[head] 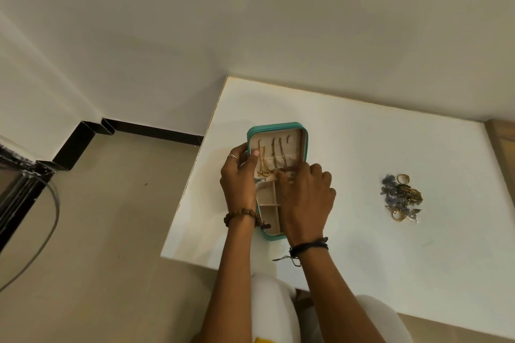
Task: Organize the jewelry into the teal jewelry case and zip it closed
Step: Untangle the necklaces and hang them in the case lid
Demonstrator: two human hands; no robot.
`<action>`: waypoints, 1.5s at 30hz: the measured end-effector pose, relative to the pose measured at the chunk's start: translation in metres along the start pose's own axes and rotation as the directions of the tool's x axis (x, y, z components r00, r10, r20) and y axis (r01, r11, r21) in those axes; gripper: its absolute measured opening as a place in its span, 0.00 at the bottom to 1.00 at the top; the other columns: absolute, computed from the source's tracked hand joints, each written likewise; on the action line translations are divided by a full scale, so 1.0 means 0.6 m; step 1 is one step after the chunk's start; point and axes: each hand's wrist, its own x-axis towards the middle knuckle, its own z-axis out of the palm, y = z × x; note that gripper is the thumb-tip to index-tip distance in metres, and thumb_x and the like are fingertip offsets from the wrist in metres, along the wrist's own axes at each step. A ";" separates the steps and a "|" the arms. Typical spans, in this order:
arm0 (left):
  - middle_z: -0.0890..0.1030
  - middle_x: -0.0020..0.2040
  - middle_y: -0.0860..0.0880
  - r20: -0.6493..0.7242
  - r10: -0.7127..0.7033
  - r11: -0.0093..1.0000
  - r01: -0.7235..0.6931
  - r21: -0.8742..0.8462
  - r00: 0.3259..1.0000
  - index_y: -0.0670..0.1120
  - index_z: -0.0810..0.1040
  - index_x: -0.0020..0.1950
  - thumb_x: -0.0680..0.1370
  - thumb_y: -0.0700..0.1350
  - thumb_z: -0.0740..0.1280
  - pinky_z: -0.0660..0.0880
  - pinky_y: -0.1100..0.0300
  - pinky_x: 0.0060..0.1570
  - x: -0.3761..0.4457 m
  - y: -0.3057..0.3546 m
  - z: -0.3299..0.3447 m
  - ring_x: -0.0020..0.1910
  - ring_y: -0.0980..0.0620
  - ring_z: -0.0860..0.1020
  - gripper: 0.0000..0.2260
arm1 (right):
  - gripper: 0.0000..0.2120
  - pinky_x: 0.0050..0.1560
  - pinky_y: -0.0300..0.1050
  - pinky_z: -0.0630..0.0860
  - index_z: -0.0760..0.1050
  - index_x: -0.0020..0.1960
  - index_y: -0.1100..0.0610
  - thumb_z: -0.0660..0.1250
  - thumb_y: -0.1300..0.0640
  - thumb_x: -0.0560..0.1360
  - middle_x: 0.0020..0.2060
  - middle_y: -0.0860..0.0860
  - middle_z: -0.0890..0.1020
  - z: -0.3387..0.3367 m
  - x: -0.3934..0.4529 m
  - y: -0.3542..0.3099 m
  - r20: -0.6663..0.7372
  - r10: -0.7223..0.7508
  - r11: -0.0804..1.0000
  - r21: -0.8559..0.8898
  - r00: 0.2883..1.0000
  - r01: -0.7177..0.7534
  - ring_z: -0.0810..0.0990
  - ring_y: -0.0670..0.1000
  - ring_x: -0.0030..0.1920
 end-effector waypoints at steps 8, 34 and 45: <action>0.79 0.48 0.48 -0.006 -0.017 1.000 0.017 -0.013 1.000 0.46 0.75 0.54 0.76 0.40 0.65 0.78 0.62 0.44 0.000 0.007 0.001 0.48 0.50 0.79 0.08 | 0.19 0.51 0.48 0.67 0.69 0.60 0.59 0.61 0.46 0.77 0.55 0.56 0.75 0.001 0.003 -0.002 0.064 0.066 0.993 0.097 0.996 -0.072 0.71 0.56 0.54; 0.79 0.48 0.48 0.011 -0.051 0.998 0.051 -0.027 0.999 0.48 0.74 0.51 0.75 0.40 0.66 0.78 0.50 0.52 -0.005 0.018 0.001 0.51 0.46 0.79 0.07 | 0.07 0.36 0.44 0.74 0.76 0.46 0.62 0.64 0.71 0.71 0.40 0.58 0.81 0.002 -0.010 0.012 -0.114 -0.223 0.949 0.203 0.968 0.242 0.77 0.56 0.37; 0.80 0.48 0.46 0.053 -0.110 0.988 0.115 -0.101 0.992 0.49 0.76 0.49 0.75 0.38 0.66 0.76 0.44 0.55 -0.006 0.018 -0.004 0.53 0.45 0.79 0.08 | 0.13 0.43 0.46 0.70 0.66 0.57 0.59 0.65 0.59 0.75 0.46 0.55 0.77 0.003 0.002 0.013 -0.057 -0.036 0.960 0.276 0.998 0.050 0.71 0.52 0.42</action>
